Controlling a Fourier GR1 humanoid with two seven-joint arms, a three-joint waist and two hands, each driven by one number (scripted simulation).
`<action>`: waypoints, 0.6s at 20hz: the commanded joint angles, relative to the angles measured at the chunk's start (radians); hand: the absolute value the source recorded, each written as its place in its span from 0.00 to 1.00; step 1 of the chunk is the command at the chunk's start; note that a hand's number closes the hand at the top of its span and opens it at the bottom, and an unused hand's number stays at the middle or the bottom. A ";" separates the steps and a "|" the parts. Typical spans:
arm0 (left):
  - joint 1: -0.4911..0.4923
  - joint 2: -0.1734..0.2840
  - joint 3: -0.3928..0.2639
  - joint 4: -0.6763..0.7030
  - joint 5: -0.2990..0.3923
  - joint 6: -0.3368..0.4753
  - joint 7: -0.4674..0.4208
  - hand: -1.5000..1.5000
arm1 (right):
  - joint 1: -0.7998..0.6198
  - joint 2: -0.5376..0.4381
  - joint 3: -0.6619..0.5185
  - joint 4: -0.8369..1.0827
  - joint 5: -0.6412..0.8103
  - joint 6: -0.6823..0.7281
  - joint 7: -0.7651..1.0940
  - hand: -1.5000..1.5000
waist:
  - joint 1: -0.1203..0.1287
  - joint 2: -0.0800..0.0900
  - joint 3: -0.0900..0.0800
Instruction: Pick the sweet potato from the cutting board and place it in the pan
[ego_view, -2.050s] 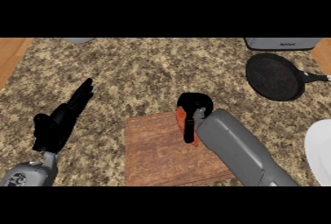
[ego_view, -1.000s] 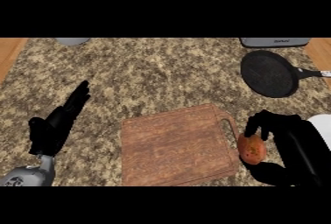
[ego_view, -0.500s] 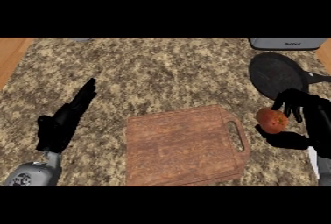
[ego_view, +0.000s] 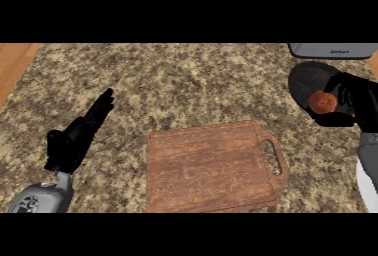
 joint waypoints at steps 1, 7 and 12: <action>0.003 0.000 0.022 -0.036 0.006 -0.017 0.019 0.50 | -0.122 0.002 -0.072 0.275 -0.012 -0.029 -0.182 1.00 | -0.001 -0.002 0.000; 0.035 -0.035 -0.005 0.042 -0.036 -0.027 -0.069 0.50 | -0.326 -0.007 -0.134 0.615 0.010 -0.077 -0.312 1.00 | 0.008 0.002 0.000; -0.033 -0.043 0.011 0.057 -0.025 -0.034 -0.027 0.50 | -0.447 -0.036 -0.177 0.826 0.020 -0.109 -0.397 1.00 | 0.024 0.011 0.001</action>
